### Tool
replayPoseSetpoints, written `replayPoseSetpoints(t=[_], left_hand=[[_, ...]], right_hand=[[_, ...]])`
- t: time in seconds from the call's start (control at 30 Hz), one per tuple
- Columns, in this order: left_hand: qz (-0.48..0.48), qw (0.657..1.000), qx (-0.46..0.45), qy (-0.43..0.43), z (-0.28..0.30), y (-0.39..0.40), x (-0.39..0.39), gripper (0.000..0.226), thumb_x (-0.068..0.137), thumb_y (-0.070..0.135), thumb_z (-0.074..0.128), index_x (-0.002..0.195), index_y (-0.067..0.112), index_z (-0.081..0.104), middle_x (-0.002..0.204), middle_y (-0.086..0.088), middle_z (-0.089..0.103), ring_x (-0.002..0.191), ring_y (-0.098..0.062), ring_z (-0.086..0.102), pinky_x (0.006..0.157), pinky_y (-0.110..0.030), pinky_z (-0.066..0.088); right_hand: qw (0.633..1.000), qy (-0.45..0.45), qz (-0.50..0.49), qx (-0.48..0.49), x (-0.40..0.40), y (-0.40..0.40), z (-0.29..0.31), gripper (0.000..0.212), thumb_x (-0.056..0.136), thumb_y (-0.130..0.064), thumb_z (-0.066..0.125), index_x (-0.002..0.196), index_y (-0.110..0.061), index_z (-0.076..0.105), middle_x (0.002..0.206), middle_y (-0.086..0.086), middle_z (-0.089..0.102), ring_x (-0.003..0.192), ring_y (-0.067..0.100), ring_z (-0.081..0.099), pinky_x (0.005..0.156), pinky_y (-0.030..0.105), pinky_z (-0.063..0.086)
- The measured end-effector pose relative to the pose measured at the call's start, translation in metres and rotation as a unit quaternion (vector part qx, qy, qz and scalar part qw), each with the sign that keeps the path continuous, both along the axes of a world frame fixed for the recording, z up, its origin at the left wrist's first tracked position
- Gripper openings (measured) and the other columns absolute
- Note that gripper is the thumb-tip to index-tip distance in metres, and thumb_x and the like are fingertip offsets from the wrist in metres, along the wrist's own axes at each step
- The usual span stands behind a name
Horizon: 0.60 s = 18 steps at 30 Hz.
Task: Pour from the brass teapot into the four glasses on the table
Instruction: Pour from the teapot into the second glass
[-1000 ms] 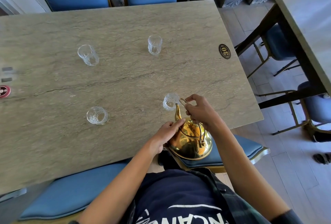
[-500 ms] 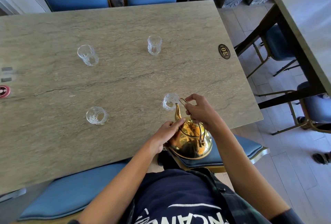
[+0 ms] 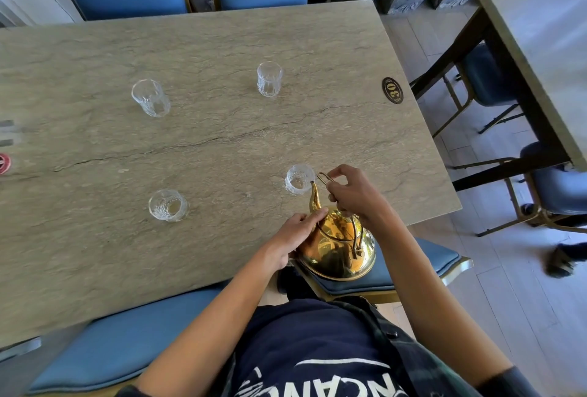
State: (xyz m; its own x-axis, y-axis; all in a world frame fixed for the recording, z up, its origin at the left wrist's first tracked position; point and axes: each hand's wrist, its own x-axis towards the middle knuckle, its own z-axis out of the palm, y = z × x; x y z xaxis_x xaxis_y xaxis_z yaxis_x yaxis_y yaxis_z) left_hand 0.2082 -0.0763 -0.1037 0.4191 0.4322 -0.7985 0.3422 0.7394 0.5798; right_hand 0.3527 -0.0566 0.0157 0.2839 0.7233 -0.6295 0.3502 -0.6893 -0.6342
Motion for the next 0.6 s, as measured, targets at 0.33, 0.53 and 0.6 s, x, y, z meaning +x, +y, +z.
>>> replayPoseSetpoints(t=[0.33, 0.53, 0.6], left_hand=[[0.007, 1.0, -0.009, -0.013, -0.0009, -0.0018, -0.0021, 0.078, 0.086, 0.074, 0.063, 0.116, 0.004, 0.072, 0.109, -0.02, 0.077, 0.087, -0.021, 0.071, 0.069, -0.026, 0.053], [0.0, 1.0, -0.021, -0.018, 0.0016, -0.0029, -0.0058, 0.079, 0.083, 0.078, 0.064, 0.108, 0.004, 0.074, 0.101, -0.022, 0.078, 0.084, -0.028, 0.077, 0.072, -0.031, 0.056], [-0.006, 1.0, -0.023, -0.016, 0.0031, -0.0032, -0.0076, 0.075, 0.075, 0.083, 0.065, 0.102, 0.014, 0.073, 0.089, -0.013, 0.074, 0.075, -0.022, 0.072, 0.073, -0.031, 0.055]], right_hand=[[1.0, -0.008, 0.012, 0.0, -0.0022, -0.0006, -0.0008, 0.027, 0.098, -0.01, 0.052, 0.125, -0.012, 0.056, 0.076, 0.007, 0.061, 0.054, 0.012, 0.05, 0.043, 0.024, 0.041], [1.0, -0.003, 0.009, -0.006, -0.0042, -0.0018, -0.0033, 0.029, 0.099, -0.011, 0.052, 0.128, -0.012, 0.055, 0.077, 0.007, 0.061, 0.055, 0.012, 0.051, 0.043, 0.023, 0.041], [1.0, 0.001, -0.001, -0.005, -0.0058, -0.0031, -0.0046, 0.03, 0.099, -0.011, 0.053, 0.129, -0.012, 0.055, 0.075, 0.007, 0.06, 0.054, 0.012, 0.05, 0.042, 0.023, 0.04]])
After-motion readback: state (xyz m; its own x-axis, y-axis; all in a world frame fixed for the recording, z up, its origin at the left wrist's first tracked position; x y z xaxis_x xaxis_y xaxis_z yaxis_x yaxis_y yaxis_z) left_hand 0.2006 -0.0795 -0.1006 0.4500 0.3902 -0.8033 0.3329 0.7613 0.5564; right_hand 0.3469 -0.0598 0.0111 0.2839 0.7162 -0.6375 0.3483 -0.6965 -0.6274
